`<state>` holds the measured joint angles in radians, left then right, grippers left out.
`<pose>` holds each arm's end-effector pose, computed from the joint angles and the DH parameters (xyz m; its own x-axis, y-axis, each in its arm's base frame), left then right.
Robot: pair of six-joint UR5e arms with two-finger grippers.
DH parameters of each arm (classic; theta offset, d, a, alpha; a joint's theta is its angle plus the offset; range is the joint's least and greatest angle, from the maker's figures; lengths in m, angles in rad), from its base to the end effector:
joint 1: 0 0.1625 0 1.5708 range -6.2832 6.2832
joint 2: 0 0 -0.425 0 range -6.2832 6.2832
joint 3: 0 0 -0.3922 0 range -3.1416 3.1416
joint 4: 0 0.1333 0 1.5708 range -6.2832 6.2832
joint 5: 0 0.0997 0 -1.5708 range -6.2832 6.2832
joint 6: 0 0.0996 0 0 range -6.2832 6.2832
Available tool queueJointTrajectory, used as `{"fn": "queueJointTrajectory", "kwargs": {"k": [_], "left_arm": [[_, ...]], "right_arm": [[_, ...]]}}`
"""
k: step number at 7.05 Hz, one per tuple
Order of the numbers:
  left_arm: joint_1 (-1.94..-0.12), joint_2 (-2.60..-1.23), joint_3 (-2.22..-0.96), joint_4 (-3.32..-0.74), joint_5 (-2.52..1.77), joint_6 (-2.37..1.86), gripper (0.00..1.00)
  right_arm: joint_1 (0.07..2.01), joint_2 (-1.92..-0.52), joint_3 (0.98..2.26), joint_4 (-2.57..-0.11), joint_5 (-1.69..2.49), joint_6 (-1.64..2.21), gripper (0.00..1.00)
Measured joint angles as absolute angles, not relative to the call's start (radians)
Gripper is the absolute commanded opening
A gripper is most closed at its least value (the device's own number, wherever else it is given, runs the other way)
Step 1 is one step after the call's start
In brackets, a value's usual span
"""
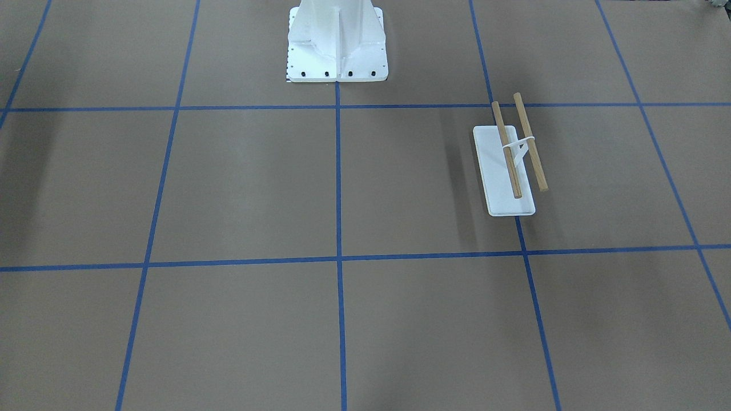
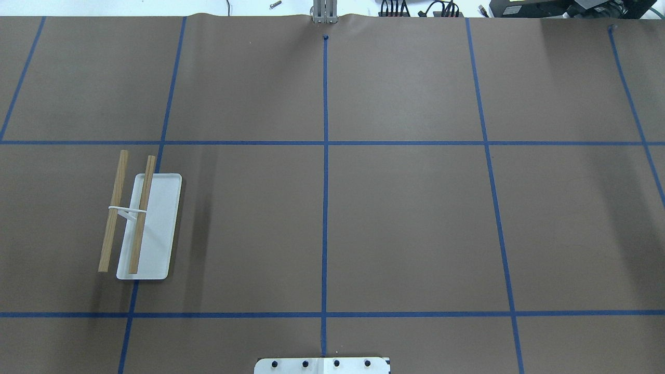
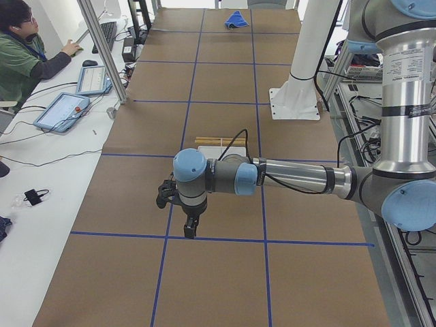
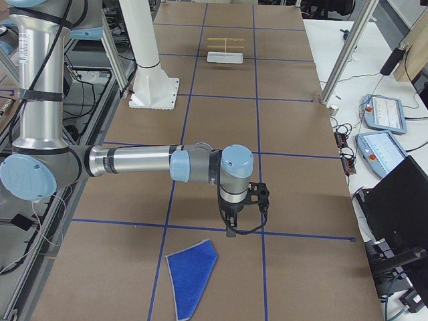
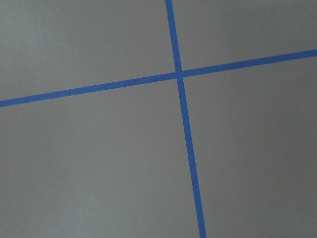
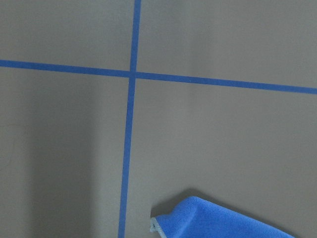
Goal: Hang towel on rack
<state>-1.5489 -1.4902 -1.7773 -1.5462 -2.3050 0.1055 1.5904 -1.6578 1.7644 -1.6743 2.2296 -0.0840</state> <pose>-0.0564 -0.4629 0.6003 0.7343 0.1883 -0.6522 -0.0997 0.9803 0.1708 0.0812 -0.4515 0.6226 0.7895 -0.0703 0.6097 0.0468 0.9974 0.0544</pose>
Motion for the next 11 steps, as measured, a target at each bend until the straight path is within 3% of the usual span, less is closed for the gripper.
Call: {"fn": "queueJointTrajectory", "kwargs": {"k": [4,7,11], "left_arm": [[-1.551,-1.555,-1.805,-1.637,-2.307,0.099,0.99],[-1.551,-1.556,-1.801,-1.733,-2.309,0.098,0.99],[-1.551,-1.557,-1.811,-1.747,-2.309,0.096,0.99]], "right_arm": [[1.574,-1.652,1.789,-1.554,2.239,-0.088,1.0],[1.546,-1.727,1.766,-1.442,2.252,-0.096,1.0],[1.425,-1.781,1.554,-1.149,2.246,-0.095,1.0]]}}
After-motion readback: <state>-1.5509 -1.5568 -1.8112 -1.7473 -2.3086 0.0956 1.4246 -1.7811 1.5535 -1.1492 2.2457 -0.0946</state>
